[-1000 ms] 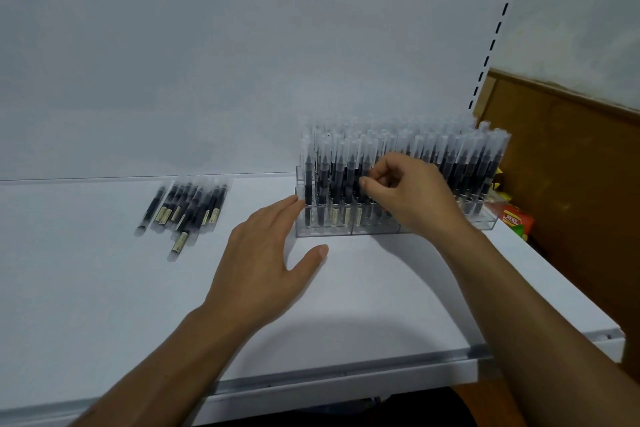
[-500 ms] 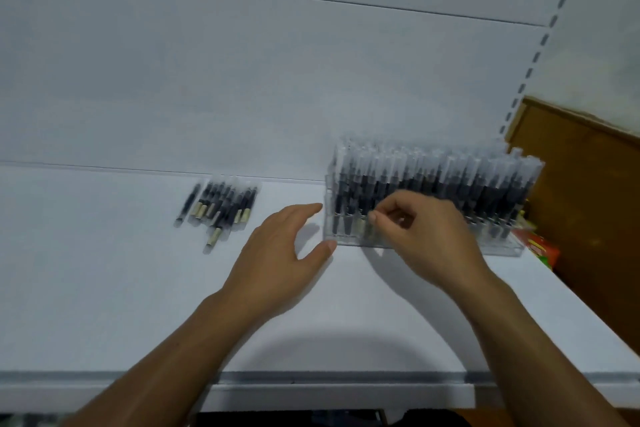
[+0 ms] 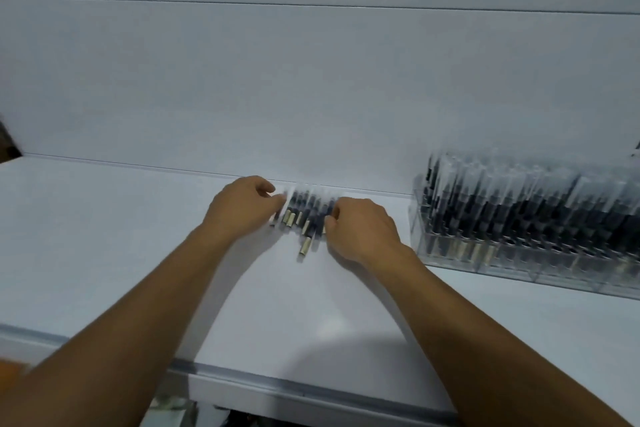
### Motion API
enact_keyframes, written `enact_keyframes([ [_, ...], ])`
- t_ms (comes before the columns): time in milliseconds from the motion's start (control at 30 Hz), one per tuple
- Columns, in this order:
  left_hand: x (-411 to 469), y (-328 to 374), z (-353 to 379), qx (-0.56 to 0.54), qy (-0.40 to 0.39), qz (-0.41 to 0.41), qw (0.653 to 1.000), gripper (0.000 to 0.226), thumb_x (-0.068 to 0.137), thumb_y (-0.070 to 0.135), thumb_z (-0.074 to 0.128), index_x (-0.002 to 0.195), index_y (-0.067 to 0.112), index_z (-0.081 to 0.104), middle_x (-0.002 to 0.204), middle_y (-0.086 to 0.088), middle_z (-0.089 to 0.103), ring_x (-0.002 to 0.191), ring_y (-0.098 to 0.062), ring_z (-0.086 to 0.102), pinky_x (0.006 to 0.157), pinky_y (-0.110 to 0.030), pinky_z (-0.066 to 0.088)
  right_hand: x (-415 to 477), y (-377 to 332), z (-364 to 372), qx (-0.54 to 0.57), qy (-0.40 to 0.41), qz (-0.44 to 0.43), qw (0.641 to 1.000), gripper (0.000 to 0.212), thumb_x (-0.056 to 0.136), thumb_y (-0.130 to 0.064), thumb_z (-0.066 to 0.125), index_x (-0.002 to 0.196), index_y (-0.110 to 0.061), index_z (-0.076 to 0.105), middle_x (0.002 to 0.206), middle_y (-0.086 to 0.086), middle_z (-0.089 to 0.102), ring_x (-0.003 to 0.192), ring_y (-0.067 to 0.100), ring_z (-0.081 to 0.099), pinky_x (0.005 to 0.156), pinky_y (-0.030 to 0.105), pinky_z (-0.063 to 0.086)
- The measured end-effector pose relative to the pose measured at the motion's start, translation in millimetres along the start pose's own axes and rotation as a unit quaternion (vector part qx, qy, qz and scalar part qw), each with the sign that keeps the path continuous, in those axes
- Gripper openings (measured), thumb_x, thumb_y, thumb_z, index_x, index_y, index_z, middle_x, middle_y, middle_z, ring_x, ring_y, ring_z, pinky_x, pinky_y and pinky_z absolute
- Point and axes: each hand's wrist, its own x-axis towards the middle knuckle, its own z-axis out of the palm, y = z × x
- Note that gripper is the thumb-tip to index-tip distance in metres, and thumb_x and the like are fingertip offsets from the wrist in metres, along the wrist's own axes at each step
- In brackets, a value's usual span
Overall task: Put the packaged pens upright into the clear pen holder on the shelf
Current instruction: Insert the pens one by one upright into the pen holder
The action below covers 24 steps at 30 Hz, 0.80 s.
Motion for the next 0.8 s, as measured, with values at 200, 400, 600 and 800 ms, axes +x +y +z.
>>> enact_keyframes([
  [200, 29, -12, 8, 0.048, -0.061, -0.026, 0.997, 0.032, 0.085, 0.039, 0.065, 0.095, 0.009, 0.072, 0.099, -0.006, 0.071, 0.092, -0.02, 0.062, 0.076, -0.03, 0.045, 30, 4, 7, -0.019, -0.024, 0.076, 0.997, 0.029, 0.094, -0.027, 0.052, 0.069, -0.016, 0.043, 0.082, 0.002, 0.053, 0.079, 0.026, 0.05, 0.066, 0.029, 0.037],
  [400, 57, 6, 8, 0.073, -0.147, -0.065, 0.984, 0.031, 0.081, 0.027, 0.073, 0.064, 0.005, 0.062, 0.056, -0.007, 0.065, 0.052, -0.021, 0.063, 0.065, -0.027, 0.055, 41, 5, 13, -0.017, -0.039, 0.098, 0.994, 0.03, 0.09, -0.03, 0.057, 0.068, -0.013, 0.045, 0.072, 0.001, 0.048, 0.076, 0.025, 0.052, 0.058, 0.027, 0.036],
  [600, 64, 23, 6, 0.07, -0.23, -0.085, 0.967, 0.018, 0.086, 0.006, 0.065, 0.069, 0.001, 0.062, 0.05, -0.008, 0.066, 0.042, -0.014, 0.062, 0.065, -0.026, 0.057, 43, 10, 18, 0.005, -0.028, 0.098, 0.995, 0.035, 0.092, -0.03, 0.054, 0.064, -0.015, 0.041, 0.068, 0.001, 0.046, 0.074, 0.024, 0.051, 0.053, 0.027, 0.031],
  [800, 56, 17, 5, 0.018, -0.171, -0.095, 0.981, 0.016, 0.084, 0.008, 0.067, 0.07, 0.0, 0.061, 0.053, -0.01, 0.066, 0.044, -0.017, 0.063, 0.056, -0.022, 0.055, 37, 14, 14, 0.058, -0.031, 0.099, 0.993, 0.036, 0.096, -0.024, 0.047, 0.062, -0.013, 0.042, 0.066, 0.001, 0.047, 0.062, 0.017, 0.045, 0.048, 0.025, 0.026],
])
